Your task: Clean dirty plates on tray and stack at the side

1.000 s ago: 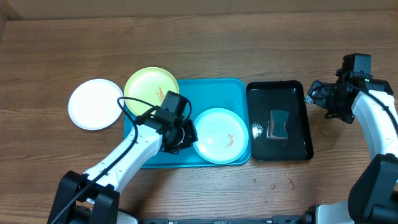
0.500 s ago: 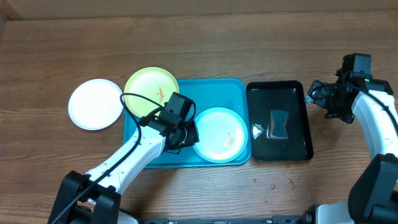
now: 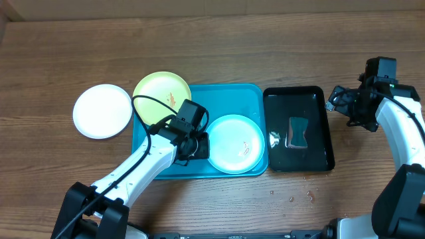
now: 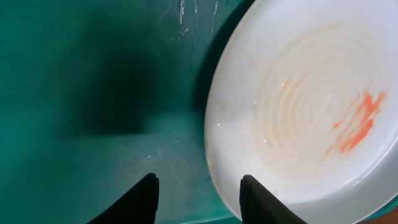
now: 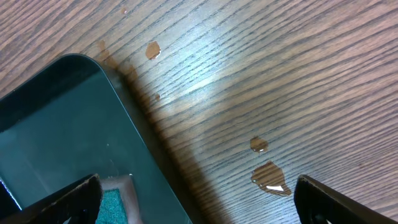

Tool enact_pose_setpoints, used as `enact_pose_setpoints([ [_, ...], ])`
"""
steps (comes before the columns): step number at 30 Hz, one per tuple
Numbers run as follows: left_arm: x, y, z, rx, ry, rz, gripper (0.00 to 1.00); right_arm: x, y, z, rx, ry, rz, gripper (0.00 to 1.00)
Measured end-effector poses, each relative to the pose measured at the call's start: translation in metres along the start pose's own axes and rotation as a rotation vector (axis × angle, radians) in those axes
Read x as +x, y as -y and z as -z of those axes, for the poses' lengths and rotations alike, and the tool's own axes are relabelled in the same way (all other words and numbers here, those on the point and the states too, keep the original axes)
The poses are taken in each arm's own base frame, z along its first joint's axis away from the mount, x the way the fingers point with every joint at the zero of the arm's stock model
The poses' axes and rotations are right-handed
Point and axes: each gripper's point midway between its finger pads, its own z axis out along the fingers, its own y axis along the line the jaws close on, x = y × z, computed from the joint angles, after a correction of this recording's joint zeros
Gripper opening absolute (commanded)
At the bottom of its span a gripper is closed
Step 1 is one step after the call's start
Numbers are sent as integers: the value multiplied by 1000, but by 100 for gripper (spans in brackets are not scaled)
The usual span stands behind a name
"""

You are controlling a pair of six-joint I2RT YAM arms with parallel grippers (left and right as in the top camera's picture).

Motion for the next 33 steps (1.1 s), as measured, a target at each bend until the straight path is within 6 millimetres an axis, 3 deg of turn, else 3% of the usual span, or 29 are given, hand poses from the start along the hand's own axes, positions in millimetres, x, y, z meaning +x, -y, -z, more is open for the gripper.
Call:
enact_pose_setpoints([
  [9,9,-19,10,-93,-61,-34,50,0,0,0,0,-1,0,100],
  [15,-28,-10,49,-102,-31,-38,52,0,0,0,0,0,0,100],
  [19,-46,0,61,-87,3,-54,52,0,0,0,0,0,0,100],
  [26,-38,-7,40,-124,-76,-46,50,0,0,0,0,-1,0,100],
  [33,-31,-12,20,-148,-145,-41,58,0,0,0,0,-1,1,100],
])
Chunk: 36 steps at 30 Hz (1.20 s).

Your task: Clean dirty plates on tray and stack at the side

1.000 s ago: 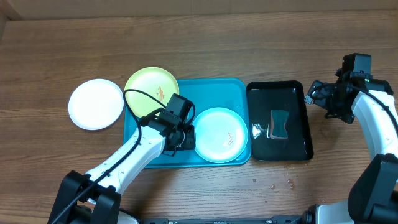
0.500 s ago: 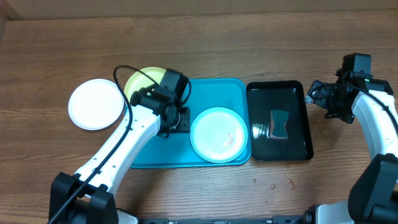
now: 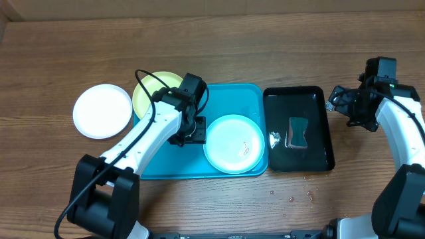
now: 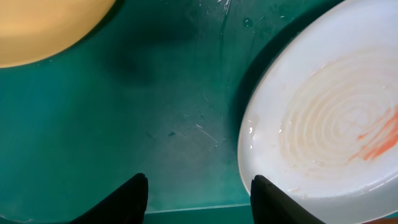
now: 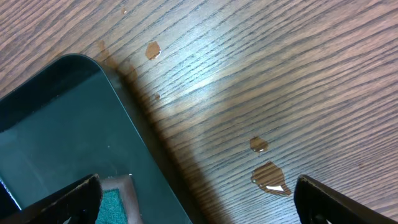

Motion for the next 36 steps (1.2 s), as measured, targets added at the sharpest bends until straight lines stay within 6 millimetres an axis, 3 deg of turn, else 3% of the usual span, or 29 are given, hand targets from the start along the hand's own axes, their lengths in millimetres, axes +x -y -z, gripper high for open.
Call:
enact_pose_setpoints([
  [3,0,1,0,3,-3,0,62,0,0,0,1,0,-1,100],
  [7,1,1,0,4,-8,-6,78,0,0,0,0,0,0,100],
  [9,2,1,0,4,-8,-9,81,0,0,0,0,0,0,100],
  [12,2,1,0,5,-9,-8,73,0,0,0,0,0,-1,100],
  [17,2,1,0,8,-11,-13,34,0,0,0,0,0,0,100],
  [18,2,1,0,9,-12,-15,30,0,0,0,0,0,0,100],
  [36,5,7,0,40,-25,-18,38,0,0,0,1,0,0,100],
])
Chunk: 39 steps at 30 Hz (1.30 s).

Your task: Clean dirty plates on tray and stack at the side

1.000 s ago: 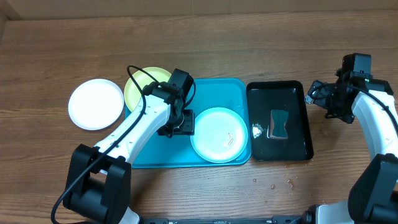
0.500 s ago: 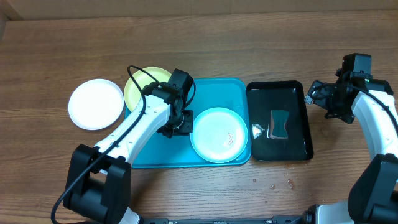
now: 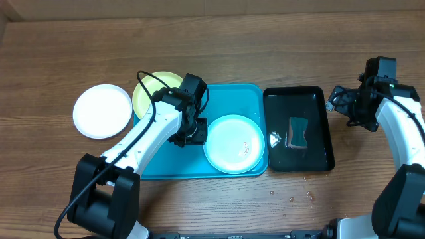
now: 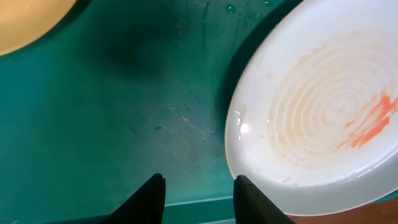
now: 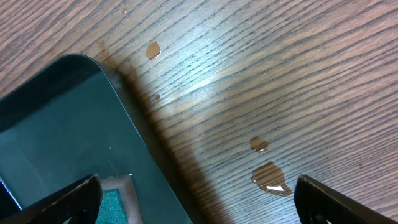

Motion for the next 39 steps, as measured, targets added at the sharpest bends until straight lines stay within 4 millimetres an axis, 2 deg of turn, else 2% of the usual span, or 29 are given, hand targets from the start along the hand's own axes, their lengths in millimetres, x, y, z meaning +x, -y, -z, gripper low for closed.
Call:
enact_pose_setpoints([
  [23,-2,1,0,6,7,-1,45,0,0,0,0,0,0,100],
  [39,-6,3,0,12,24,-3,45,0,0,0,0,0,0,100],
])
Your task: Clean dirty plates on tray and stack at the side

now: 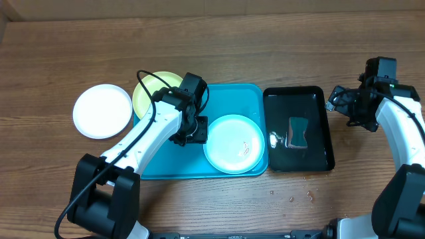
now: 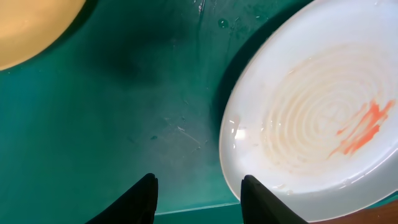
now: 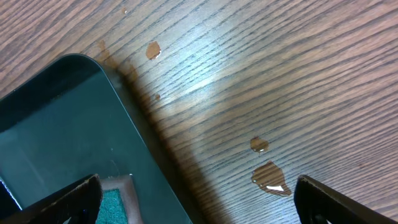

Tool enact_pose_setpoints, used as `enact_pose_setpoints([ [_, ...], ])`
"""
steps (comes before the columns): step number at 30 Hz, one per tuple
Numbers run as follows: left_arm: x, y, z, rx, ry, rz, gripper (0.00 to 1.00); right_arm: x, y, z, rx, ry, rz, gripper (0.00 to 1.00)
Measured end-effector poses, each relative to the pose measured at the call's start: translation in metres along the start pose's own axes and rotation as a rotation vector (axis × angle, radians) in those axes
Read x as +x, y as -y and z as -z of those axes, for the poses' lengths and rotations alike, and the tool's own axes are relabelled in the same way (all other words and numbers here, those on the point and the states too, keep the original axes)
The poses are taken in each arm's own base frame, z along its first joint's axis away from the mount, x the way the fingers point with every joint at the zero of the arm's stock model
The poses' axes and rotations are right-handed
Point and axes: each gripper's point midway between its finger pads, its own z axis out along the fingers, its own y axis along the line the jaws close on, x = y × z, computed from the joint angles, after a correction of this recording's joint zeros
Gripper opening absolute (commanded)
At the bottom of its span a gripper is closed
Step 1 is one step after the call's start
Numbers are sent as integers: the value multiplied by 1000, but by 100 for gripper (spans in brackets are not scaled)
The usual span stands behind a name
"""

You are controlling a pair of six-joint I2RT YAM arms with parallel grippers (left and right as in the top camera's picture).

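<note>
A pale blue-white plate (image 1: 234,144) with an orange smear lies in the blue tray (image 1: 229,96); the left wrist view shows the plate (image 2: 311,124) and its stain. My left gripper (image 1: 192,131) is open over the tray floor just left of that plate, its fingers (image 2: 142,198) empty. A yellow plate (image 1: 154,90) sits at the tray's far left corner. A clean white plate (image 1: 102,110) lies on the table to the left. My right gripper (image 1: 356,114) hangs open over bare wood, right of the black basin (image 1: 325,136).
The black basin holds water and a teal sponge (image 1: 298,131), whose edge shows in the right wrist view (image 3: 115,205). Water drops (image 3: 268,177) dot the wooden table (image 1: 265,40) near the basin and below it.
My left gripper has shifted slightly over the tray floor and its fingers stand a little wider apart. The plates and the right arm have not moved.
At first my left gripper was low at the plate's left rim near the tray's front edge. Then it stood farther back on the tray, between the yellow plate and the stained plate, and it has stayed about there. The right arm kept still throughout.
</note>
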Motion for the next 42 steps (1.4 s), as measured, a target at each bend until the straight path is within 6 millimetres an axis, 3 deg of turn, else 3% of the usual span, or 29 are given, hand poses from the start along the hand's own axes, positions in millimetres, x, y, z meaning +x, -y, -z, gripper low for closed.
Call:
enact_pose_setpoints([
  [28,-1,-2,0,-9,6,0,47,0,0,0,0,0,0,100],
  [37,-2,-2,-13,0,26,2,46,0,0,0,0,1,0,100],
  [42,6,-6,-23,-5,14,24,41,0,0,0,0,0,0,100],
])
